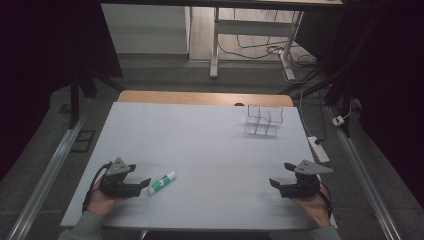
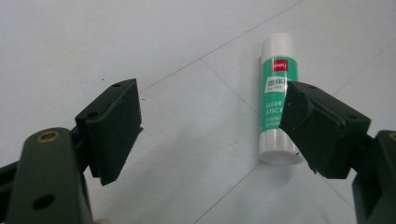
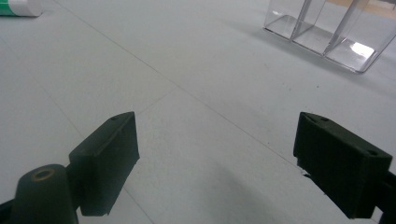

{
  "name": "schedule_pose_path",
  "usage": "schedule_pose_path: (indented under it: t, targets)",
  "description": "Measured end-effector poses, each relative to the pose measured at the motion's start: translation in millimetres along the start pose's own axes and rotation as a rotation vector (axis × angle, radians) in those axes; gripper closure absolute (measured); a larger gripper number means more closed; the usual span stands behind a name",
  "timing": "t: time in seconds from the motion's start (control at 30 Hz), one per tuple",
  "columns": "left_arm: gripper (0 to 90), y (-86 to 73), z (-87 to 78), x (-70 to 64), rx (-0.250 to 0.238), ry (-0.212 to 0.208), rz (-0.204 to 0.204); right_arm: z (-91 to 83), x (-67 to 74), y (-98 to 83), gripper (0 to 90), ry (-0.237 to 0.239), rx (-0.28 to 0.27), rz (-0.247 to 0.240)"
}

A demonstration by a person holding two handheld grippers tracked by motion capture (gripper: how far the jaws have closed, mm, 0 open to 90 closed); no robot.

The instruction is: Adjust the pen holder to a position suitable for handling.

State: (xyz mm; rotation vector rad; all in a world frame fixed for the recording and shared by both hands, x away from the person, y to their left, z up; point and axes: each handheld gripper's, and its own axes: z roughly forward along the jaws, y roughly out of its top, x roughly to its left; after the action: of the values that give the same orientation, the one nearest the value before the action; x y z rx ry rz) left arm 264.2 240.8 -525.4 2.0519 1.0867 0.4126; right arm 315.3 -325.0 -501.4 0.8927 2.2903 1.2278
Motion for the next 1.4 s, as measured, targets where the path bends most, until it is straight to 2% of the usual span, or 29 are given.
schedule_pose_path:
  t: [0.53,0.97,1.27,1.4]
  targets:
    - [20.2,0.0,-0.5,0.9,-0.005,0.009,-0.001,2.9,0.3,-1.1,15.3,-0.006,0.028,0.002]
    - [20.4,0.6,0.4,0.8,-0.007,0.012,0.003,5.9,-2.6,0.0,18.5,-0.019,0.038,0.023]
    - [20.5,0.9,1.3,1.8,-0.005,0.012,0.004,8.0,-6.3,5.3,19.8,-0.033,0.046,0.027]
    - [20.5,1.0,1.5,1.7,-0.004,0.012,0.005,10.0,-10.2,14.7,21.0,-0.051,0.042,0.038]
